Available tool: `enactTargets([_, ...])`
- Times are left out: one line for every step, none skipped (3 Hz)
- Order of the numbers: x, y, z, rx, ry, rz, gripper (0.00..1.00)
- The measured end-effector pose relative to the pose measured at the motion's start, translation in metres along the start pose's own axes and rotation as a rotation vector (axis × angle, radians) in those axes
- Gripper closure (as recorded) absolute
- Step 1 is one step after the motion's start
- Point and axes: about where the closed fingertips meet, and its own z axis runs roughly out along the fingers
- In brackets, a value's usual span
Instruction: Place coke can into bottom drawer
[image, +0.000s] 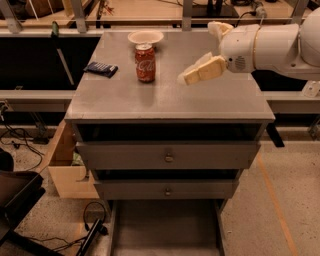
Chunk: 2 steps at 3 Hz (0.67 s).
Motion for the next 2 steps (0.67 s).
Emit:
enactTargets([0.007,-0.026,0.033,0.003,-0.054,0.035,0.00])
enactTargets([0.015,-0.058,0.077,-0.019,-0.109,0.068,0.00])
